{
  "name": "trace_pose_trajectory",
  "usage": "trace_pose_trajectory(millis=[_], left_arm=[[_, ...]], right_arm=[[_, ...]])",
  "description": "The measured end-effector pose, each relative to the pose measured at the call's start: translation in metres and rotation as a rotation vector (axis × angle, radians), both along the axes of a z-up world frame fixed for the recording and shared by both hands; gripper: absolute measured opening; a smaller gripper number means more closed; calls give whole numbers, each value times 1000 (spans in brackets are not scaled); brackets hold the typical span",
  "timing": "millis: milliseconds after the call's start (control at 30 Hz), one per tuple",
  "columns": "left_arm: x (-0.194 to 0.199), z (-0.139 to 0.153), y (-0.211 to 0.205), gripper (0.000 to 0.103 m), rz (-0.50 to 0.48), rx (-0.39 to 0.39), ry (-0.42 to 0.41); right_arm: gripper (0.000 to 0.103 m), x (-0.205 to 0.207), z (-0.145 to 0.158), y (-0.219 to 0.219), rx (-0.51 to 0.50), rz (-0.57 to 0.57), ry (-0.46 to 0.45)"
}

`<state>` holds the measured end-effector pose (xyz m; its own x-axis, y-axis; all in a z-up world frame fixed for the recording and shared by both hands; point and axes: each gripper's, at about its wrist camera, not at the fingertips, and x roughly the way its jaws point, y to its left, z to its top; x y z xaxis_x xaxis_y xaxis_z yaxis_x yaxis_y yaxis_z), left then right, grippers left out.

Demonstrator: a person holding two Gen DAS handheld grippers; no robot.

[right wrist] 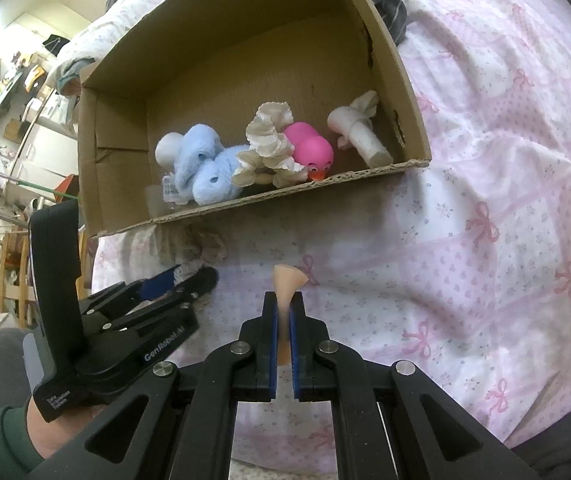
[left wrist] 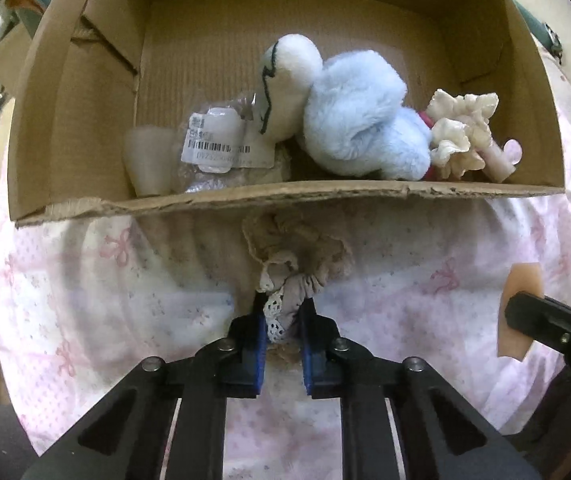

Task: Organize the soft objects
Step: 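Grasp the tan foam cylinder with the right tool while the left tool grasps the beige lace scrunchie, then carry the tan cylinder and beige scrunchie over the box with both tools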

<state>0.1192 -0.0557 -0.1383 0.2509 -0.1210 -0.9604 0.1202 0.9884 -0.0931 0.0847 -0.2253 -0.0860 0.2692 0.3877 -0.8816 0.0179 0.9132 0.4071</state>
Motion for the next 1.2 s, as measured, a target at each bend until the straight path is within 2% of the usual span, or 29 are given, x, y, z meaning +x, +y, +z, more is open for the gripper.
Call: trace_pose_trajectory(millis=[400,700,767,933,1200], left_arm=[[-12,9,21,11,60,16,-6],[-27,49,20,11,63,-14,-67],[-38,48,24,11,66,-15,-81],[-52,61,33,11,114,-67,-79],[-63,120,49,11,144,-92,-207]], right_arm=[[7,2,1,10,-17,30,-17],[7,0,5,15,-14,47,-34],[7,-1,7,17,-12,53,-42],[7,-6,22,22,-3,77,-101],[7,-14,56,28,-5,111,-237]])
